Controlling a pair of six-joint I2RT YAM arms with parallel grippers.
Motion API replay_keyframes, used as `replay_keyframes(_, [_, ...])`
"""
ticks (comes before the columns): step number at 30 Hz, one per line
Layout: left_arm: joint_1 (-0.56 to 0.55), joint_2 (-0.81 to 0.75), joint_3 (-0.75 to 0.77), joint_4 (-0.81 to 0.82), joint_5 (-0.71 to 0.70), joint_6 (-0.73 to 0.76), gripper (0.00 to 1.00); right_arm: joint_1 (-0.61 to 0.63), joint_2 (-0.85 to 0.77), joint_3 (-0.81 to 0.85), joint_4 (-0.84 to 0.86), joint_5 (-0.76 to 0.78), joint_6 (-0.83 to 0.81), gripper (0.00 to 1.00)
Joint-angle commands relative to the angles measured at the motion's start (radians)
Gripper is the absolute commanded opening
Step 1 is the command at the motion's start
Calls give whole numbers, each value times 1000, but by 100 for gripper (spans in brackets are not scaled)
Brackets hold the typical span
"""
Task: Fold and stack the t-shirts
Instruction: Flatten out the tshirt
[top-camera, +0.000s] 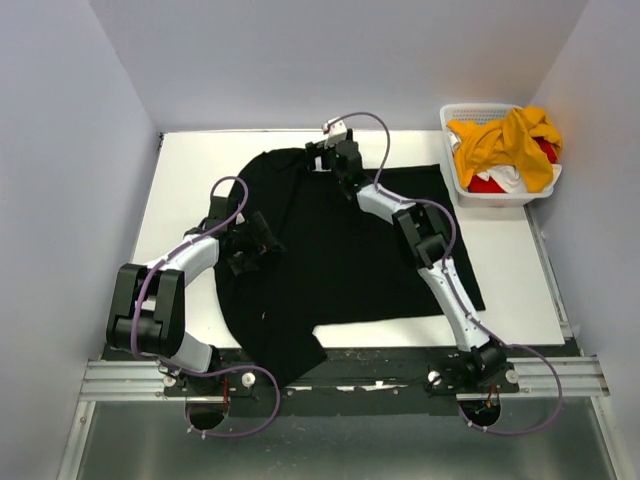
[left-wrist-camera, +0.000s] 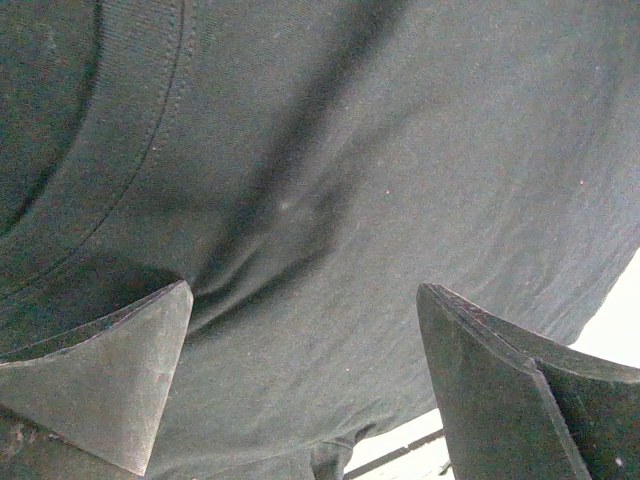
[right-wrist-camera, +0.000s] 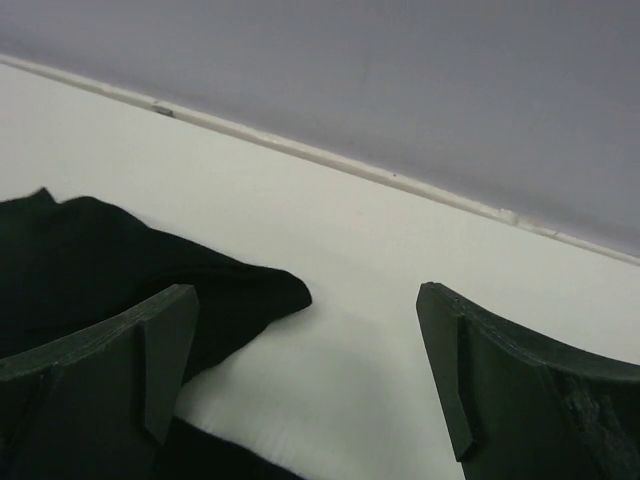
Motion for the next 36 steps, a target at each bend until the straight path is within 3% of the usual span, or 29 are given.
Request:
replay_keyframes(1, [-5, -40, 60, -77, -82, -2, 98, 32, -317, -118, -240, 14, 138, 100])
replay_keyframes(5, [-10, -65, 91, -71, -73, -16, 99, 32, -571, -378, -412, 105, 314, 100])
replay_keyframes(11, [-15, -3, 167, -66, -30, -7, 99, 32, -889, -816, -600, 93, 512, 100])
replay_keyframes(17, [-12, 172, 292, -101, -44, -6, 98, 33, -1071, -1155, -600, 133, 612, 100])
replay_keyframes(25, [-10, 385, 459, -131, -20, -42, 99, 15, -1030, -1228, -600, 182, 683, 100])
replay_keyframes(36, [7, 622, 828, -352, -66, -121, 99, -78, -948, -1198, -594, 145, 680, 100])
